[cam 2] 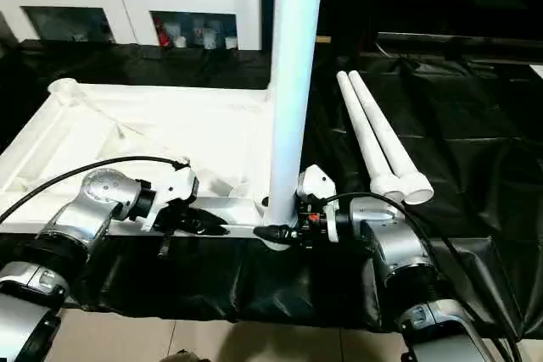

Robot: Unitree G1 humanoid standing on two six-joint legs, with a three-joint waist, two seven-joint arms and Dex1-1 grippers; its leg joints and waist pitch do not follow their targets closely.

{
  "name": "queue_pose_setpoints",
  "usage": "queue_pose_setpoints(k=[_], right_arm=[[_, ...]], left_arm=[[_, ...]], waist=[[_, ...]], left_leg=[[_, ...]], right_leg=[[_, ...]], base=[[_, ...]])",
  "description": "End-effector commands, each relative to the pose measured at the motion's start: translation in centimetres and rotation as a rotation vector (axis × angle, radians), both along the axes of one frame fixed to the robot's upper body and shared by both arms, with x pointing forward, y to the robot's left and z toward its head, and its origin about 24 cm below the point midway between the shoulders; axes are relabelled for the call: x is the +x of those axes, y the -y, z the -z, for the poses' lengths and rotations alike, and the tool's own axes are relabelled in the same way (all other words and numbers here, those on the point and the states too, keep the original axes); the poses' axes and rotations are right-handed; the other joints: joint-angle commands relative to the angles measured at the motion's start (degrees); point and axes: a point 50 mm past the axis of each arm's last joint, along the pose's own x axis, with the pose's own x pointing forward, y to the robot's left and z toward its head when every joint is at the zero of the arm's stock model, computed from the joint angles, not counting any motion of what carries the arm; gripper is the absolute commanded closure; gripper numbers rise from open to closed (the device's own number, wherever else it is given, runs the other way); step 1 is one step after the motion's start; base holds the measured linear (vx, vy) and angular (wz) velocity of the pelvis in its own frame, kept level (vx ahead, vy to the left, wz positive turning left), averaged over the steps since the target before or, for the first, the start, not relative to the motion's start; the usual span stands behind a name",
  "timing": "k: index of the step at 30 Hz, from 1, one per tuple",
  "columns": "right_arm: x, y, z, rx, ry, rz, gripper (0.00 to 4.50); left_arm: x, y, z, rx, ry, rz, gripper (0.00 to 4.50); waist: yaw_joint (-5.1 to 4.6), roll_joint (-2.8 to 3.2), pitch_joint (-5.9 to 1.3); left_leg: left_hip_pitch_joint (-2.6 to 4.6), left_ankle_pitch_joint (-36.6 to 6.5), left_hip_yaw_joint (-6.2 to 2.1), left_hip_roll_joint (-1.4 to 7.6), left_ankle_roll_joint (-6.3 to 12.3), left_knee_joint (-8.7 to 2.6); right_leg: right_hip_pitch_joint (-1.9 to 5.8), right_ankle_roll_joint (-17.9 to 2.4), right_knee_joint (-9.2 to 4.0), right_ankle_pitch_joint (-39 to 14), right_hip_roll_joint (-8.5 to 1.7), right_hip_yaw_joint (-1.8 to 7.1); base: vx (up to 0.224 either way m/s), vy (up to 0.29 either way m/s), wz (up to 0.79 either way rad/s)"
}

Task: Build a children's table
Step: Rotate leg to tighten

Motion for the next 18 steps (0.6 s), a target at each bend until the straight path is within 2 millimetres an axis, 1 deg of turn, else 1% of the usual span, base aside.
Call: queue_pose_setpoints(k=[1, 3, 5, 6, 7, 8, 9, 10, 11, 12, 13, 14, 15, 16, 17, 18], right_arm=[[-0.5, -0.5, 0.2, -0.002, -0.018, -0.047, 1.77], [-0.5, -0.7, 0.2, 0.01, -0.018, -0.026, 1.79], [-0.3, -0.9, 0.3, 0.021, -0.008, 0.023, 1.79], [-0.1, -1.1, 0.6, 0.031, -0.017, 0.088, 1.79], [0.0, -1.1, 0.7, 0.031, -0.022, 0.111, 1.8], [0.4, -1.3, 1.2, 0.022, -0.007, 0.193, 1.8], [1.0, -1.6, 1.9, -0.004, 0.006, 0.33, 1.8], [1.0, -1.6, 1.9, -0.004, 0.006, 0.33, 1.8], [1.5, -1.8, 2.5, -0.024, 0.005, 0.445, 1.8], [1.5, -1.8, 2.5, -0.024, 0.005, 0.445, 1.8], [1.7, -2.0, 2.8, -0.029, 0.0, 0.502, 1.8], [2.0, -2.4, 3.4, -0.054, -0.009, 0.599, 1.8], [2.1, -2.6, 3.6, -0.066, -0.014, 0.64, 1.8], [2.3, -2.9, 3.8, -0.08, -0.016, 0.694, 1.8], [2.5, -3.1, 4.0, -0.089, -0.016, 0.727, 1.8], [2.7, -3.5, 4.0, -0.086, -0.021, 0.766, 1.8]], left_arm=[[0.0, 0.5, -0.2, -0.037, -0.002, 0.016, 4.5], [0.1, 0.4, -0.2, -0.032, -0.001, 0.004, 4.5], [0.4, 0.6, -0.2, -0.031, 0.005, -0.043, 4.5], [0.8, 0.8, -0.1, -0.025, 0.017, -0.089, 4.5], [0.9, 0.9, -0.1, -0.023, 0.021, -0.105, 4.5], [1.3, 1.3, 0.0, -0.02, 0.038, -0.165, 4.5], [1.8, 2.3, 0.1, -0.035, 0.056, -0.246, 4.5], [1.8, 2.3, 0.1, -0.035, 0.056, -0.246, 4.5], [2.1, 3.3, 0.1, -0.059, 0.061, -0.29, 4.5], [2.1, 3.3, 0.1, -0.059, 0.061, -0.29, 4.5], [2.1, 4.1, 0.2, -0.065, 0.068, -0.311, 4.5], [2.1, 5.4, 0.4, -0.067, 0.073, -0.326, 4.5], [2.1, 6.0, 0.6, -0.066, 0.079, -0.341, 4.5], [2.1, 6.7, 0.7, -0.068, 0.078, -0.353, 4.5], [2.0, 7.2, 0.7, -0.07, 0.077, -0.361, 4.5], [2.1, 7.7, 0.7, -0.073, 0.081, -0.375, 4.5]], waist=[[0.1, -0.69, -3.36], [0.15, -0.73, -3.38], [0.1, -0.68, -3.35], [0.04, -0.69, -3.31], [0.01, -0.64, -3.24], [-0.16, -0.61, -3.16], [-0.41, -1.05, -3.1], [-0.5, -0.94, -2.98], [-0.69, -0.8, -2.83], [-0.99, -0.81, -2.83], [-1.07, -0.96, -2.81], [-1.32, -0.94, -2.83], [-1.61, -0.86, -2.81], [-1.65, -0.72, -2.84], [-1.82, -0.72, -2.78], [-1.86, -0.65, -2.84]], left_leg=[[0.45, -9.13, -2.23, 4.7, 4.62, -3.67], [0.39, -8.85, -2.21, 4.62, 4.61, -3.62], [0.45, -9.07, -2.26, 4.71, 4.38, -3.68], [0.49, -9.34, -2.24, 4.67, 4.12, -3.7], [0.51, -9.56, -2.3, 4.7, 3.88, -3.75], [0.68, -10.28, -2.27, 4.64, 3.32, -3.78], [0.87, -11.17, -2.38, 4.54, 2.51, -3.88], [0.89, -11.37, -2.42, 4.49, 2.07, -3.86], [1.17, -12.39, -2.55, 4.4, 1.54, -3.96], [1.25, -13.17, -2.61, 4.36, 1.28, -3.99], [1.21, -13.41, -2.61, 4.33, 1.42, -4.0], [1.23, -13.47, -2.64, 4.32, 1.52, -4.0], [1.16, -13.66, -2.71, 4.33, 1.44, -4.06], [1.16, -13.53, -2.74, 4.32, 1.39, -4.05], [1.34, -13.74, -2.68, 4.36, 1.16, -4.1], [1.35, -13.95, -2.69, 4.3, 1.29, -4.08]], right_leg=[[2.52, -8.07, -4.8, -18.16, -6.89, 4.4], [2.55, -7.81, -4.82, -18.17, -6.86, 4.39], [2.47, -7.87, -4.84, -18.5, -6.89, 4.35], [2.44, -7.8, -4.97, -19.09, -6.9, 4.36], [2.4, -7.78, -4.99, -19.51, -6.9, 4.38], [2.18, -7.52, -5.26, -21.01, -6.9, 4.33], [2.18, -7.05, -5.55, -23.12, -7.03, 4.29], [2.11, -6.88, -5.62, -24.11, -7.13, 4.35], [2.03, -6.38, -6.14, -26.68, -7.25, 4.23], [2.03, -6.09, -6.26, -27.65, -7.19, 4.19], [2.04, -5.84, -6.42, -27.98, -7.22, 4.23], [2.01, -5.7, -6.4, -27.92, -7.24, 4.29], [2.04, -5.69, -6.39, -27.95, -7.2, 4.25], [2.07, -5.63, -6.42, -27.91, -7.23, 4.25], [1.85, -5.76, -6.54, -27.86, -7.19, 4.27], [1.94, -5.71, -6.58, -27.65, -7.19, 4.26]], base=[[0.0, 0.0, 0.0], [0.0, 0.0, 0.0], [0.0, 0.0, 0.0], [0.0, 0.0, 0.0], [0.0, 0.0, 0.0], [0.0, 0.0, 0.0], [0.0, 0.0, 0.0], [0.0, 0.0, 0.0], [0.0, 0.0, 0.0], [0.0, 0.0, 0.0], [0.0, 0.0, 0.0], [0.0, 0.0, 0.0], [0.0, 0.0, 0.0], [0.0, 0.0, 0.0], [0.0, 0.0, 0.0], [0.0, 0.0, 0.0]])
